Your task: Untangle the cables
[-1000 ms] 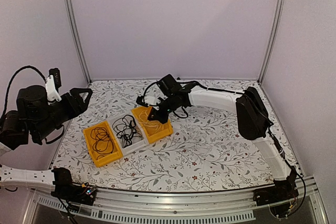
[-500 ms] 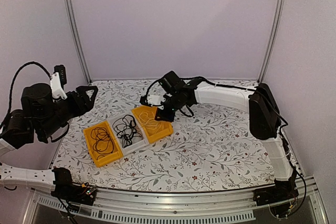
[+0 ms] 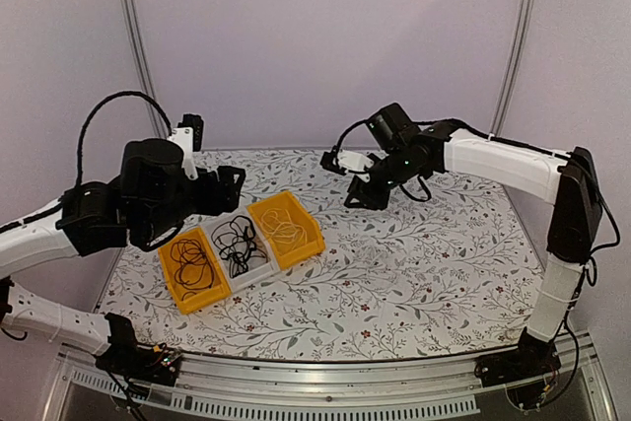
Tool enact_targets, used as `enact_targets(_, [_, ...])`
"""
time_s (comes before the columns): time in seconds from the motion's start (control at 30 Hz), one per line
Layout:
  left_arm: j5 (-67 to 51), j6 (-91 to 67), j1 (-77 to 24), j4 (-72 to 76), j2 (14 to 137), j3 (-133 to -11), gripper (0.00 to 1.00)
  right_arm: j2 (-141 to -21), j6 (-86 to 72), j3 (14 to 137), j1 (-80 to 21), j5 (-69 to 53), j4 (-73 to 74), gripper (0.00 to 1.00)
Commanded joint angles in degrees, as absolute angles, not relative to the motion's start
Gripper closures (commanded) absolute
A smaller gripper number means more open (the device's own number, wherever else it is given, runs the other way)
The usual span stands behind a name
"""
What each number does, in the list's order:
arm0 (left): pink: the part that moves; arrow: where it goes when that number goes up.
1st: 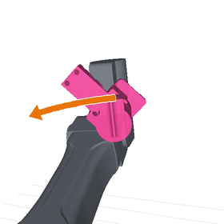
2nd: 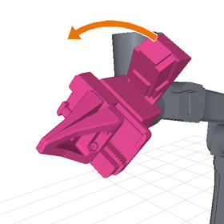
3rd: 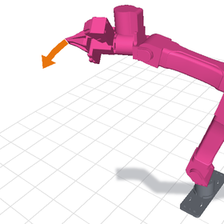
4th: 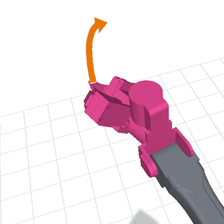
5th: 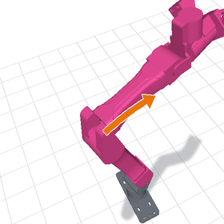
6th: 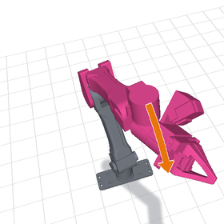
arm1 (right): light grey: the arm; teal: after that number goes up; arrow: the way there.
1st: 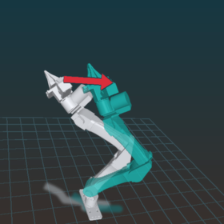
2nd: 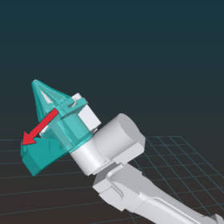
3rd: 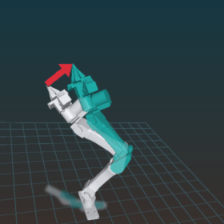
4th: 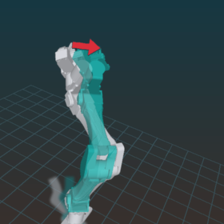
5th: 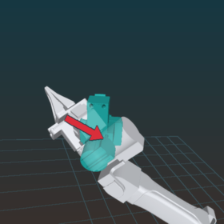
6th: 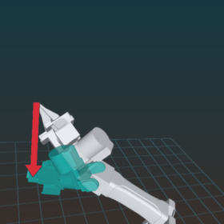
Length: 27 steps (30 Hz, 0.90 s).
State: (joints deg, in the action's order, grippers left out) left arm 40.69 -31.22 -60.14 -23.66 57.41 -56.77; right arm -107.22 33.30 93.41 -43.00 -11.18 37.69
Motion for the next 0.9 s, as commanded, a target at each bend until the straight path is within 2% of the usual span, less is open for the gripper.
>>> enact_targets(0.0, [31.97,-29.66,-57.28,-22.20,63.44,-60.49,0.17,-102.69,35.53,84.56,-38.18,-15.63,39.90,0.64])
enact_targets(0.17, [21.53,-33.32,-52.87,-22.93,68.88,-62.71,0.22,-98.80,40.54,74.71,-35.95,-17.73,38.83,0.65])
enact_targets(0.33, [18.66,-33.91,-51.48,-22.20,71.25,-63.67,0.22,-96.02,45.44,67.67,-35.77,-17.91,35.24,0.62])
enact_targets(0.6, [16.89,-35.02,-50.75,-21.42,71.56,-64.07,0.22,-99.53,47.96,67.30,-35.77,-14.91,29.85,0.61])
enact_targets(0.87, [17.36,-35.81,-50.71,-21.98,70.22,-63.57,0.22,-103.13,50.73,68.55,-35.90,-16.44,31.07,0.61])
